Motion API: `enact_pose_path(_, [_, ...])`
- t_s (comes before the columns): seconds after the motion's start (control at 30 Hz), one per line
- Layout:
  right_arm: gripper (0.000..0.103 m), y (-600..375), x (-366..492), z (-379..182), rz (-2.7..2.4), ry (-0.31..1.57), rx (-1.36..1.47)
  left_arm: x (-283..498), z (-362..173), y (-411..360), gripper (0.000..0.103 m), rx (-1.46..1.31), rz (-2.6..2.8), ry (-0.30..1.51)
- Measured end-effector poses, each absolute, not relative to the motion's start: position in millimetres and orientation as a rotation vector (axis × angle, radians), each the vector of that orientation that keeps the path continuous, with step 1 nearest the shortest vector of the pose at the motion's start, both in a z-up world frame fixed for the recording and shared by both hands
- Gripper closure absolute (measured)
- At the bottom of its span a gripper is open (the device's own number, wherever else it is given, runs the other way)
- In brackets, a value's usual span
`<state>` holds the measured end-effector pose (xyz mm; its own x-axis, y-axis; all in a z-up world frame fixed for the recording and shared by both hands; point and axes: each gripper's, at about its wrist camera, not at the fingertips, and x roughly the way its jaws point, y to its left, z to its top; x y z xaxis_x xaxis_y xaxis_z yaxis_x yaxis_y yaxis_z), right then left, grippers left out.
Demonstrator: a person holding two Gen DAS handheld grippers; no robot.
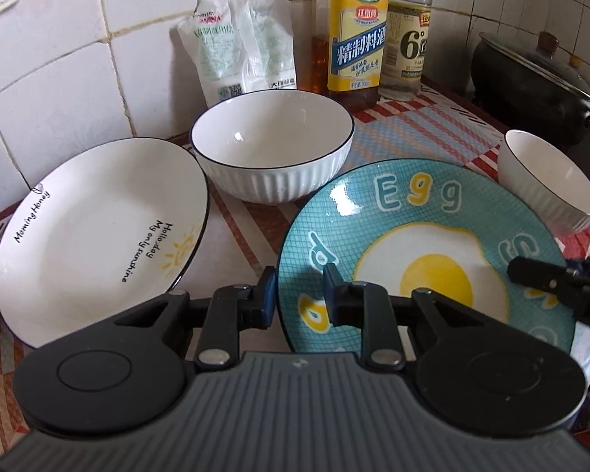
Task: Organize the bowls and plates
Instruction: 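Carry the blue Egg plate with the left gripper onto the pink plate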
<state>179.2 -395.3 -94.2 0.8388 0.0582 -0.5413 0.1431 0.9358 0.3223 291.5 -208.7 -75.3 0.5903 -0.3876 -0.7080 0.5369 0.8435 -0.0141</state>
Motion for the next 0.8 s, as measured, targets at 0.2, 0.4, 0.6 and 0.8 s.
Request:
enact_pose_path(0.2, [0.080, -388.8, 174.9, -83.9, -0.040, 0.579, 0.375, 277.9, -64.6, -195.9, 0.080, 0.207, -0.538, 0.767])
enact_pose_path(0.4, [0.080, -382.2, 168.5, -75.2, 0.009, 0.588, 0.418, 266.2, -49.0, -180.1, 0.080, 0.208, -0.519, 0.800])
enact_pose_path(0.6, [0.081, -373.2, 156.9, -62.4, 0.026, 0.570, 0.451, 256.4, -40.0, -161.7, 0.080, 0.156, -0.519, 0.843])
enact_pose_path(0.8, [0.082, -361.0, 143.6, -42.2, 0.035, 0.550, 0.424, 244.9, -27.5, -149.9, 0.080, 0.129, -0.519, 0.851])
